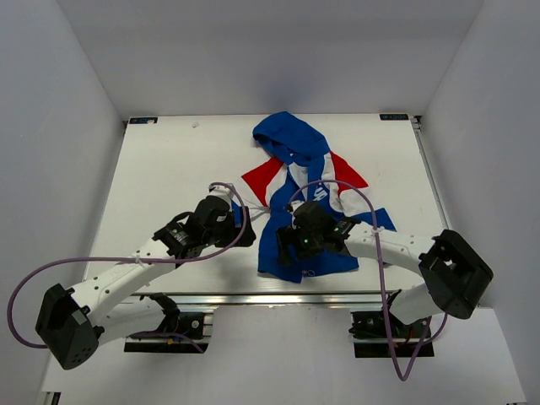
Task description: Zip up the jacket
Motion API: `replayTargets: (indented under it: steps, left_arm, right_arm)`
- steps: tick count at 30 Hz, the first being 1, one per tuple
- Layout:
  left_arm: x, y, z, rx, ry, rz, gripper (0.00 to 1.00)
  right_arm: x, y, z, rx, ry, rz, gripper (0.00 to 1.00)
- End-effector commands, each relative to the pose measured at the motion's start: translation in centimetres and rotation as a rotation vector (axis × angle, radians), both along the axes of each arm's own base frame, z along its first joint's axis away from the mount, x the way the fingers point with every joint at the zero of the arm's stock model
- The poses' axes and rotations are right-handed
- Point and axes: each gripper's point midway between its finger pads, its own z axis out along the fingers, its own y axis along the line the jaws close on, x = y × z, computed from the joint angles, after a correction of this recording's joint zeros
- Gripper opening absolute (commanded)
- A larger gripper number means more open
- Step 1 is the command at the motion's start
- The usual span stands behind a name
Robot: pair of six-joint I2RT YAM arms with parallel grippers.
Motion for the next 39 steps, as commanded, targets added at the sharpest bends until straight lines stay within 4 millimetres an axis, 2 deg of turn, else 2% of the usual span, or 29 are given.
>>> replayTargets:
  steps: [1,3,6,7,10,12,15,18,23,27,28,33,39]
  left_arm:
    - [-0.1,0.3,-0.5,0.001,0.003,0.012,0.98]
    - [-0.1,0.2,-0.6,-0.007,0.005,0.012,0.98]
    - [-0.2,-0.2,-0.4,-0.025,0.004,-0.005,0.98]
    - [-0.1,-0.5,-0.3,-0.032,0.002,-0.011,0.98]
    - [-0.1,-0.7,-0.3,-0.036,0.001,-0.026,0.98]
    - [-0.1,-0.9,-0.4,-0.039,0.002,-0.034,0.98]
    - [-0.3,-1.0,-0.5,-0.047,0.003,-0.045,0.98]
    - [-0.4,-1.4,-0.4,-0.066,0.000,-0.063,0.98]
    - [-0.7,-1.7,-0.2,-0.089,-0.002,-0.079,0.98]
    - [-1.0,-1.6,-0.4,-0.103,-0.005,-0.080,0.98]
    - [-1.1,-1.5,-0.5,-0.104,-0.004,-0.078,0.98]
    - [-1.5,-1.2,-0.5,-0.115,-0.011,-0.076,0.98]
    - [-1.5,-1.2,-0.3,-0.116,-0.016,-0.078,0.98]
  right_arm:
    - [1.0,1.0,0.9,0.001,-0.043,-0.018,0.89]
    - [0.9,0.6,0.9,-0.024,-0.051,-0.033,0.89]
    - [0.8,-0.4,2.0,-0.037,-0.080,-0.080,0.89]
    - [0.8,-0.7,3.0,-0.014,-0.096,-0.096,0.89]
    - [-0.2,-3.5,2.9,-0.045,-0.071,-0.224,0.89]
    - [-0.7,-4.7,3.3,-0.037,-0.068,-0.280,0.89]
    - [-1.7,-7.1,2.1,-0.100,-0.020,-0.392,0.89]
    - [-2.2,-8.4,0.9,-0.154,0.012,-0.458,0.89]
    - [-2.2,-7.9,-0.1,-0.193,0.040,-0.485,0.82]
    - [-2.0,-6.9,-1.0,-0.240,0.058,-0.503,0.77]
    - [-1.7,-6.4,-0.7,-0.235,0.053,-0.504,0.76]
    - [-1.6,-7.1,-1.5,-0.338,0.053,-0.551,0.76]
    - [-1.6,-7.0,-1.9,-0.361,0.059,-0.559,0.76]
